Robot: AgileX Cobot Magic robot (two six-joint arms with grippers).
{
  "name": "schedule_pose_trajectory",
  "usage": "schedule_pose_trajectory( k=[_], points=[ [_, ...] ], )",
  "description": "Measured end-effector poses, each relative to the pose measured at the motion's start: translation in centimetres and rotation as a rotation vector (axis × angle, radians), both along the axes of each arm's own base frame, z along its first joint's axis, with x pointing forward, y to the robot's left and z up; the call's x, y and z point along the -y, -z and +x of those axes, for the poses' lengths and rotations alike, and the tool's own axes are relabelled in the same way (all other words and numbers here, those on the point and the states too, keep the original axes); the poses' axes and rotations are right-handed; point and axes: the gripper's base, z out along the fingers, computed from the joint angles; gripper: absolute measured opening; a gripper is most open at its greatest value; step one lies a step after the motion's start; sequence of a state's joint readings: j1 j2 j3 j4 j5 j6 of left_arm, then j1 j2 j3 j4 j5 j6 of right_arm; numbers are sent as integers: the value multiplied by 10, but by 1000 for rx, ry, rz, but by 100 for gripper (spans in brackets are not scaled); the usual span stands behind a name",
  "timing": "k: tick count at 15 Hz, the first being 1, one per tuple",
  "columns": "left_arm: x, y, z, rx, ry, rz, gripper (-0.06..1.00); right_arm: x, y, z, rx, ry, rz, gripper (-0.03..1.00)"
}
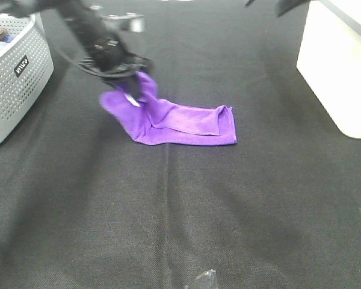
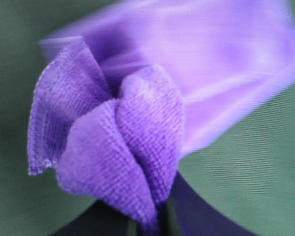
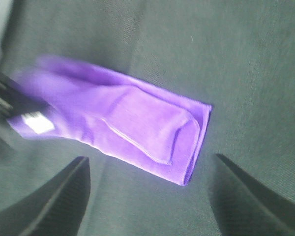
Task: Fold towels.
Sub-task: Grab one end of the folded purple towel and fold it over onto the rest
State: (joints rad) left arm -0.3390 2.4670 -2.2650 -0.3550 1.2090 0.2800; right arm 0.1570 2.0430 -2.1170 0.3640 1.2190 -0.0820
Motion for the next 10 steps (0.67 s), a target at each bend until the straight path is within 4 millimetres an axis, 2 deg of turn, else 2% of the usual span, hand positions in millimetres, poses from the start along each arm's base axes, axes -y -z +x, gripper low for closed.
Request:
schedule_pose_trajectory(
  k=[1, 4, 6, 10],
  points=[
    [24, 1, -11, -9, 34, -3, 5, 1, -13, -6, 28, 0, 4, 65],
    [60, 5, -21, 14, 25, -64, 5, 3, -34, -18, 76, 0, 12, 65],
    [77, 10, -24, 18, 15, -113, 5, 4, -42, -23, 94, -1, 16, 65],
    [93, 12, -20, 67, -56, -215, 5, 4, -45, -25, 100, -1, 19, 65]
  ],
)
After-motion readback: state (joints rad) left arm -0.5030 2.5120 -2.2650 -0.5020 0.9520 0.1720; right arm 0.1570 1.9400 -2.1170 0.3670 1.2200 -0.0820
